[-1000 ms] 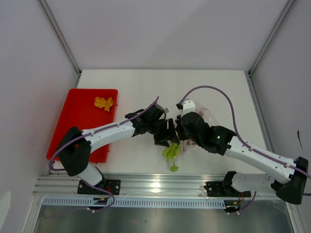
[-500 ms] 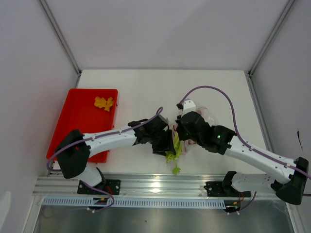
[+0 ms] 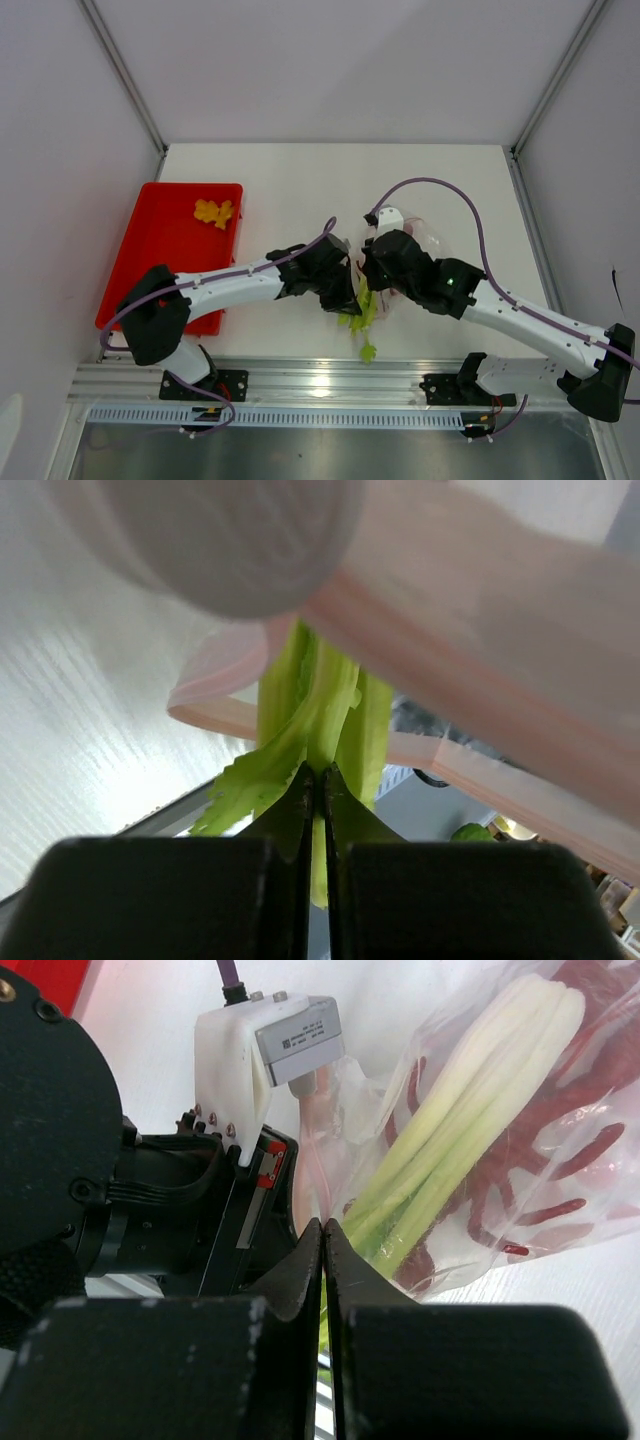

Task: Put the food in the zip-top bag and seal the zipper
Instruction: Place the fake vegetable in the zipper food storage bag, then adjust the zipper food storage bag at the center of the board.

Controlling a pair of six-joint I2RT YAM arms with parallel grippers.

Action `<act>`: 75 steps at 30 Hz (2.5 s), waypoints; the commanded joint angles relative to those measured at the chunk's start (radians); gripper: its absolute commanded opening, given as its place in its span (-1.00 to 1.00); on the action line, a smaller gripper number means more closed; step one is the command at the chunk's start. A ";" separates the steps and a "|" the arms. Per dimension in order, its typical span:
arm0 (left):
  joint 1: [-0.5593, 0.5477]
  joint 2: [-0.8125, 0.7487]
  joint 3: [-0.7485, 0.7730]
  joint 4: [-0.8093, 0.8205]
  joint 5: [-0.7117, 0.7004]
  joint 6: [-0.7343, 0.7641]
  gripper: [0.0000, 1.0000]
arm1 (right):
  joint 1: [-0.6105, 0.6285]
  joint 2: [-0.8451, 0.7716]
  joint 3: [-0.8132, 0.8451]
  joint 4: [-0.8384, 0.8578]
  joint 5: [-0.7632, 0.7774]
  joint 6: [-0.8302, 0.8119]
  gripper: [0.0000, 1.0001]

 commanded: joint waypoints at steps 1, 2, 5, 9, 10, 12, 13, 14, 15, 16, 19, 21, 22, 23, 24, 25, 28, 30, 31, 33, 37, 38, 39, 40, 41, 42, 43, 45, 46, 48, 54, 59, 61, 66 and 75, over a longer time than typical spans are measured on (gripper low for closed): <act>0.027 -0.042 -0.012 0.081 0.008 -0.042 -0.99 | -0.002 -0.009 0.035 0.014 -0.014 0.034 -1.00; 0.035 -0.059 -0.031 0.101 0.013 -0.052 -0.99 | -0.002 -0.009 0.035 0.015 -0.032 0.039 -1.00; 0.072 -0.077 -0.054 0.196 0.025 -0.094 -0.99 | -0.002 -0.006 0.032 0.023 -0.076 0.063 -1.00; 0.096 0.007 0.088 0.219 0.005 -0.080 -0.99 | 0.004 -0.008 0.020 0.034 -0.113 0.088 -1.00; 0.104 0.036 0.112 0.227 0.020 -0.069 -0.99 | 0.007 -0.009 0.020 0.032 -0.112 0.091 -1.00; 0.107 0.091 0.202 0.210 0.051 -0.059 -0.99 | 0.006 -0.015 0.032 0.020 -0.101 0.089 -1.00; 0.106 0.116 0.245 0.204 0.054 -0.043 -0.99 | 0.003 -0.018 0.041 0.012 -0.097 0.086 -1.00; 0.104 0.118 0.242 0.210 0.056 -0.034 -0.99 | 0.000 -0.020 0.052 -0.009 -0.090 0.076 -1.00; 0.101 0.109 0.235 0.214 0.050 -0.026 -0.99 | -0.003 -0.020 0.073 -0.017 -0.077 0.071 -1.00; 0.099 0.083 0.189 0.221 0.048 -0.016 -0.98 | -0.012 -0.020 0.083 -0.027 -0.072 0.065 -1.00; 0.101 0.003 0.092 0.231 0.045 0.023 -0.31 | -0.040 -0.025 0.098 -0.049 -0.078 0.051 -1.00; 0.095 -0.045 0.043 0.205 0.015 0.061 -0.03 | -0.051 -0.032 0.100 -0.060 -0.084 0.046 -1.00; 0.093 -0.098 0.026 0.196 0.004 0.072 0.22 | -0.054 -0.034 0.098 -0.063 -0.086 0.046 -1.00; 0.090 -0.126 -0.024 0.188 -0.007 0.084 0.29 | -0.066 -0.038 0.098 -0.070 -0.090 0.043 -1.00; 0.084 -0.154 -0.040 0.173 -0.022 0.102 0.35 | -0.069 -0.044 0.097 -0.074 -0.092 0.040 -1.00; 0.083 -0.181 -0.054 0.161 -0.051 0.112 0.41 | -0.074 -0.049 0.097 -0.075 -0.095 0.040 -1.00; 0.081 -0.263 -0.098 0.093 -0.100 0.144 0.45 | -0.094 -0.061 0.104 -0.087 -0.107 0.033 -1.00; 0.081 -0.306 -0.129 0.076 -0.116 0.156 0.45 | -0.103 -0.064 0.109 -0.092 -0.112 0.028 -1.00; 0.081 -0.318 -0.149 0.069 -0.124 0.156 0.43 | -0.105 -0.066 0.115 -0.097 -0.112 0.025 -1.00; 0.081 -0.349 -0.180 0.076 -0.131 0.156 0.40 | -0.112 -0.067 0.120 -0.103 -0.115 0.023 -1.00; 0.084 -0.330 -0.186 0.086 -0.150 0.152 0.26 | -0.115 -0.071 0.121 -0.100 -0.126 0.028 -1.00; 0.083 -0.320 -0.181 0.098 -0.148 0.152 0.19 | -0.115 -0.072 0.121 -0.097 -0.129 0.029 -1.00; 0.080 -0.298 -0.172 0.108 -0.147 0.142 0.12 | -0.115 -0.071 0.124 -0.097 -0.130 0.029 -1.00; 0.078 -0.287 -0.174 0.122 -0.142 0.135 0.12 | -0.115 -0.069 0.126 -0.095 -0.132 0.032 -1.00; 0.073 -0.278 -0.174 0.154 -0.136 0.129 0.13 | -0.115 -0.061 0.129 -0.095 -0.135 0.034 -1.00; 0.072 -0.255 -0.171 0.164 -0.138 0.119 0.18 | -0.115 -0.060 0.135 -0.094 -0.142 0.036 -1.00; 0.072 -0.244 -0.167 0.173 -0.141 0.115 0.21 | -0.115 -0.057 0.137 -0.092 -0.147 0.036 -1.00; 0.072 -0.218 -0.157 0.199 -0.142 0.109 0.28 | -0.115 -0.055 0.138 -0.089 -0.155 0.036 -1.00; 0.072 -0.194 -0.152 0.207 -0.141 0.107 0.29 | -0.115 -0.055 0.138 -0.089 -0.156 0.034 -1.00; 0.072 -0.169 -0.131 0.205 -0.145 0.115 0.28 | -0.115 -0.057 0.138 -0.095 -0.159 0.036 -1.00; 0.072 -0.117 -0.100 0.237 -0.164 0.118 0.14 | -0.115 -0.064 0.130 -0.094 -0.164 0.043 -1.00; 0.072 -0.053 -0.082 0.290 -0.112 0.104 0.04 | -0.115 -0.061 0.132 -0.075 -0.167 0.049 -1.00; 0.069 -0.040 -0.077 0.302 -0.101 0.096 -0.13 | -0.117 -0.054 0.133 -0.074 -0.170 0.052 -1.00; 0.066 -0.036 -0.111 0.363 -0.099 0.067 -0.44 | -0.117 -0.044 0.130 -0.058 -0.179 0.072 -1.00; 0.069 -0.147 -0.096 0.250 -0.151 0.138 -0.99 | -0.154 -0.041 0.167 -0.101 -0.156 0.014 -1.00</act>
